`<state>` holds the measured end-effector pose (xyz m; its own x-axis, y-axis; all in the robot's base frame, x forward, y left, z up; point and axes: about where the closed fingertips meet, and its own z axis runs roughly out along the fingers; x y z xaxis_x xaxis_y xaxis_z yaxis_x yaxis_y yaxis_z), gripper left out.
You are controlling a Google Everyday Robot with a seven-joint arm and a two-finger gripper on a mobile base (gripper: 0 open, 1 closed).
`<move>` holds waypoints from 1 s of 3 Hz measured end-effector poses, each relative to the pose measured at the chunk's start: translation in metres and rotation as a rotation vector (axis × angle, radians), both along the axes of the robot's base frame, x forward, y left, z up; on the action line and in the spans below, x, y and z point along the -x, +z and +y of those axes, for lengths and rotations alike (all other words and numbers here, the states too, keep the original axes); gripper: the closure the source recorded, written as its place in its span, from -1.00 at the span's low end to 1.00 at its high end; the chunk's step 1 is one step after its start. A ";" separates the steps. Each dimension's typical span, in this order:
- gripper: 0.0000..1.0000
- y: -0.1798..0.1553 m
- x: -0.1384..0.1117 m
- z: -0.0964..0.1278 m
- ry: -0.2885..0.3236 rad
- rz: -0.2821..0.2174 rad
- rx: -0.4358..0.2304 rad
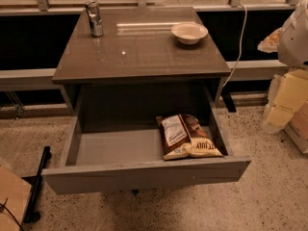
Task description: Pick brown chip bag from top drawer and place on counter
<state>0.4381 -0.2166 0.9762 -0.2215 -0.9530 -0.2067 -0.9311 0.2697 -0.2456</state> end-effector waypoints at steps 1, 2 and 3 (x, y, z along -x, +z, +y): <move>-1.00 0.000 -0.001 0.000 -0.005 0.000 -0.001; -1.00 -0.011 -0.033 0.004 -0.112 0.007 -0.034; -1.00 -0.059 -0.102 0.008 -0.269 0.034 -0.074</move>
Offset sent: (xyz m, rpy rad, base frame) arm 0.1324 0.0117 -0.0473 0.1347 0.0443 -0.4575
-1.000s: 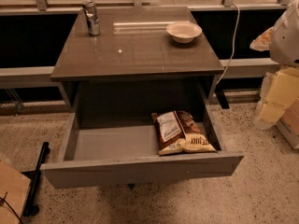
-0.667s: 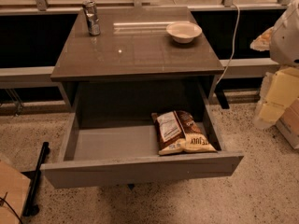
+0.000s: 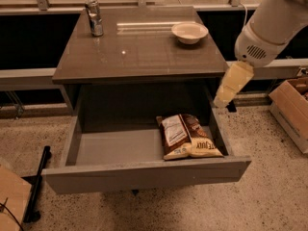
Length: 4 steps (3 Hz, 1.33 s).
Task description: Pick brown chip bag from top drawer and place on counter
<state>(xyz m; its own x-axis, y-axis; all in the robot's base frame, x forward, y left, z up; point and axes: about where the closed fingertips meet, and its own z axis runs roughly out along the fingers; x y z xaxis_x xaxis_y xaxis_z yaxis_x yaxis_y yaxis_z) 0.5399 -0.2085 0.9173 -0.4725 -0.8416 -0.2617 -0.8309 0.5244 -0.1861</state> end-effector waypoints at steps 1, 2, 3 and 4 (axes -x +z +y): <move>-1.00 -0.012 -0.006 0.002 -0.076 0.027 -0.027; -1.00 -0.011 -0.005 0.002 -0.076 0.025 -0.027; -1.00 -0.047 0.001 0.025 -0.153 0.104 -0.116; -1.00 -0.084 0.009 0.052 -0.209 0.192 -0.194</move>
Offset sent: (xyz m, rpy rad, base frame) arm 0.0087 0.0020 -0.0171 0.0255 0.0391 -0.0856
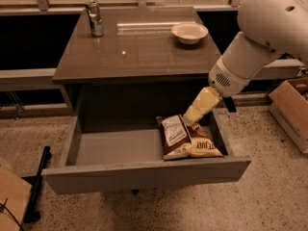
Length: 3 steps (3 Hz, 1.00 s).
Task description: Pick brown chip bag from top drawer and place on counter
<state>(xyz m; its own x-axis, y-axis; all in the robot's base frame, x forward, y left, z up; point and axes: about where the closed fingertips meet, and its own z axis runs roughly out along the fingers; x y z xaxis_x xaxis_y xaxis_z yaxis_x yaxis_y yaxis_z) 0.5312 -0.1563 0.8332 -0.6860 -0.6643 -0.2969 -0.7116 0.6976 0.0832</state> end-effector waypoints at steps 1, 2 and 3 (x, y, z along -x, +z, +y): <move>-1.00 -0.062 0.001 0.039 -0.049 0.115 -0.087; -1.00 -0.105 -0.003 0.057 -0.073 0.180 -0.125; -1.00 -0.147 -0.003 0.054 -0.139 0.228 -0.150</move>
Offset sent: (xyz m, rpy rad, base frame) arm 0.0087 0.0764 -0.1544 0.1723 0.2531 -0.1055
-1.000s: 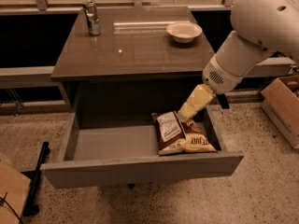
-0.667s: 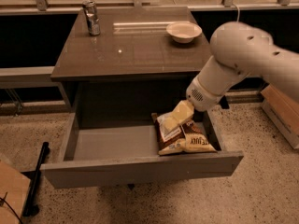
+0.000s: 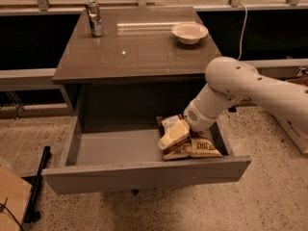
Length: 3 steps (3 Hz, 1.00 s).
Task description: Pick brown chip bag from top drawer and place on counter
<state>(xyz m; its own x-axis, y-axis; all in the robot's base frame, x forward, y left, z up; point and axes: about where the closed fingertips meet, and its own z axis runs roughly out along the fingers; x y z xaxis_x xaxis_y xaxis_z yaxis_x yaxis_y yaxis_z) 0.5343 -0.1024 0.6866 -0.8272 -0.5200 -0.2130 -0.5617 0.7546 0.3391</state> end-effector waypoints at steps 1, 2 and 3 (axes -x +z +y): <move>-0.93 -0.029 -0.003 -0.021 -0.072 0.011 0.013; -0.48 -0.036 -0.004 -0.032 -0.108 0.012 0.016; -0.01 -0.026 -0.007 -0.039 -0.123 -0.016 0.018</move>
Offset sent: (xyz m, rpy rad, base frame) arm 0.0070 -0.0470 -0.0414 -0.0196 0.0072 -0.1582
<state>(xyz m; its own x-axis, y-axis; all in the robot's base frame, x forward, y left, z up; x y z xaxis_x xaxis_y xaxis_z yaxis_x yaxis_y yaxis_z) 0.5416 -0.1415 0.6601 -0.8815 -0.4184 -0.2188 -0.4698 0.8241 0.3167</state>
